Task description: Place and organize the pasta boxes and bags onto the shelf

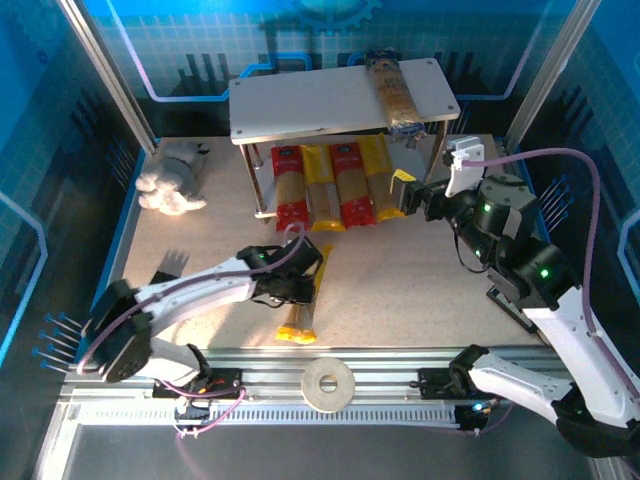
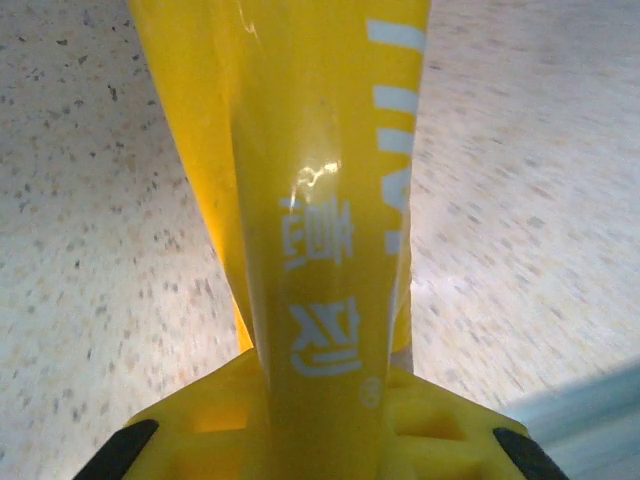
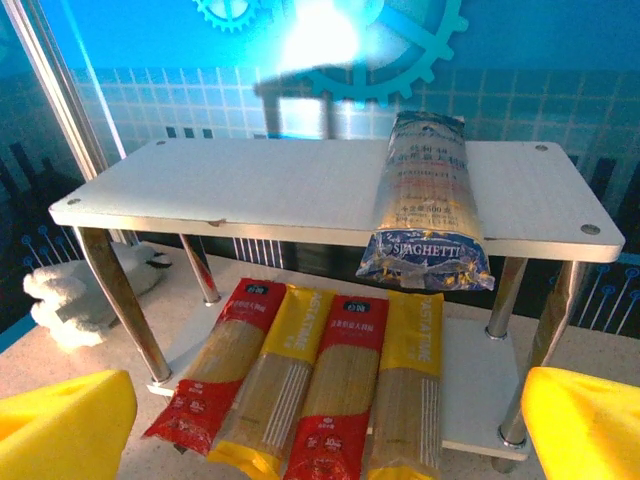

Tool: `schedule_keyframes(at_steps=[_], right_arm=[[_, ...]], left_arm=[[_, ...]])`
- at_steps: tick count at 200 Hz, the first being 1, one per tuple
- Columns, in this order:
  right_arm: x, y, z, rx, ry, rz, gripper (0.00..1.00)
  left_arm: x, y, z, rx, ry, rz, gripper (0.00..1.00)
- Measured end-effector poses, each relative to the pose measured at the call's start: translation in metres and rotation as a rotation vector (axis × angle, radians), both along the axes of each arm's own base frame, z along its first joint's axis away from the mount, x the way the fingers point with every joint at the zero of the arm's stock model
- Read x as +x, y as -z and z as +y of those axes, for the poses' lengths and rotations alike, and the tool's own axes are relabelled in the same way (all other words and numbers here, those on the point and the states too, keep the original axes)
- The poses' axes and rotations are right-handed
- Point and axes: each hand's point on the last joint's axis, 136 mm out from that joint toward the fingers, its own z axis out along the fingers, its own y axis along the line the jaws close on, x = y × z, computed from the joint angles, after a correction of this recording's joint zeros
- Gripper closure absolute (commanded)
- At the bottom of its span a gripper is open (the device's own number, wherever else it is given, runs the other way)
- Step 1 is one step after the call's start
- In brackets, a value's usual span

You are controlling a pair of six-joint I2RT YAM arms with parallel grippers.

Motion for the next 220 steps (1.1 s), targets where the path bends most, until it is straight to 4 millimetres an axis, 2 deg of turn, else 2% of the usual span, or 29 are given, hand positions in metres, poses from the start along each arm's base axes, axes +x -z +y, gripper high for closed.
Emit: schedule_keyframes(at_steps=[24,45,60,78,102,118,143,187,220], right_arm=[[0.009,0.014,0.005,-0.029,0.006,0.040,0.00],[0.015,0.032,0.009,-0.060,0.006,0.085,0.00],[0.017,0.041,0.011,-0.075,0.006,0.108,0.00],[0.018,0.048,0.011,-0.087,0.006,0.126,0.00],[0.019,0.060,0.011,-0.103,0.010,0.148,0.00],[0.020,0.069,0.012,-0.113,0.011,0.167,0.00],[0.022,0.078,0.016,-0.119,-0.001,0.197,0.00],[0.029,0.095,0.033,-0.112,-0.049,0.253,0.00],[0.030,0.101,0.041,-0.104,-0.079,0.278,0.00]], left_arm=[[-0.009,-0.054,0.001,-0.088,0.034,-0.049,0.94],[-0.008,-0.117,-0.002,-0.167,0.068,-0.134,0.93],[-0.003,-0.168,-0.006,-0.235,0.094,-0.226,0.92],[0.003,-0.221,-0.007,-0.299,0.122,-0.339,0.91],[0.020,-0.271,0.003,-0.337,0.119,-0.481,0.90],[0.040,-0.290,0.013,-0.329,0.083,-0.555,0.90],[0.085,-0.309,0.023,-0.281,0.016,-0.643,0.91],[0.169,-0.335,0.008,-0.234,-0.060,-0.763,0.91],[0.212,-0.345,0.002,-0.173,-0.107,-0.842,0.91]])
